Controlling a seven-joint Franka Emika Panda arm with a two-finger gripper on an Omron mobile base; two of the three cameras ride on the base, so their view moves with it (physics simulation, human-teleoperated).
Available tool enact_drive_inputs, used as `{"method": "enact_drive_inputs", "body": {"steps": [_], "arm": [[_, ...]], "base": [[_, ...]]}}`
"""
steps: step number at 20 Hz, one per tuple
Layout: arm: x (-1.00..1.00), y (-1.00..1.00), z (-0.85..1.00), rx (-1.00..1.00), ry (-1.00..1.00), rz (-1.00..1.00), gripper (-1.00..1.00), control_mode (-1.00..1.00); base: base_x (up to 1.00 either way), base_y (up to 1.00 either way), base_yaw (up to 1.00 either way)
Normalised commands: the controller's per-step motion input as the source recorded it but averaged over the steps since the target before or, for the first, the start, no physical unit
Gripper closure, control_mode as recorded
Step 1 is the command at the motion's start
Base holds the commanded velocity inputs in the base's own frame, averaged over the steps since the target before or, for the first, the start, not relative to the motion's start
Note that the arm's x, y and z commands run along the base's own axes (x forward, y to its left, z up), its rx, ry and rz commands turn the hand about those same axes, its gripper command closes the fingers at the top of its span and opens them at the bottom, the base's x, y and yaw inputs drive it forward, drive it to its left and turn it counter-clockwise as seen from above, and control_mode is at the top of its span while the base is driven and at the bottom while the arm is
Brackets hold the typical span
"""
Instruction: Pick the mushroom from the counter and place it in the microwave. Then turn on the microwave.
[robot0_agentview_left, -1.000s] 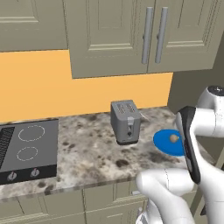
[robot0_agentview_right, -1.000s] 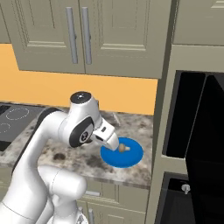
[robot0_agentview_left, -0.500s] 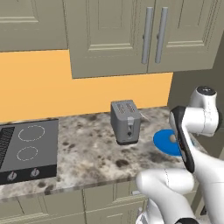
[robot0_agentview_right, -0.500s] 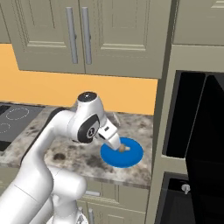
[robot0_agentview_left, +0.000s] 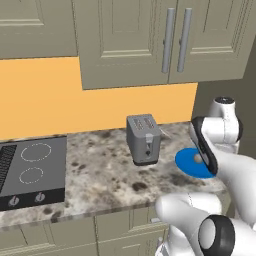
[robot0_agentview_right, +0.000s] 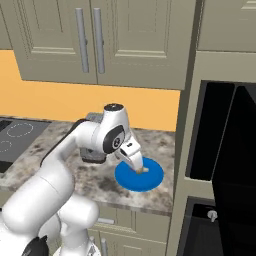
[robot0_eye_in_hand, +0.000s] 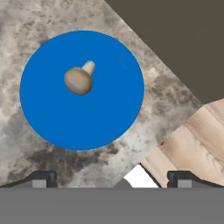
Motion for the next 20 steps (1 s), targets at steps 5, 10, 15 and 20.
{"method": "enact_drive_inputs", "body": {"steps": [5, 10, 15, 20], "arm": [[0.3, -0.17, -0.26, 0.05, 0.09, -0.05, -1.0, -1.0], [0.26, -0.1, -0.28, 0.05, 0.01, -0.02, -1.0, -1.0], [0.25, -0.11, -0.24, 0.06, 0.0, 0.0, -1.0, -1.0], [0.25, -0.08, -0.23, 0.04, 0.0, -0.01, -1.0, -1.0]], "base": [[0.0, 0.0, 0.0], [0.0, 0.0, 0.0], [0.0, 0.0, 0.0], [0.0, 0.0, 0.0]]}}
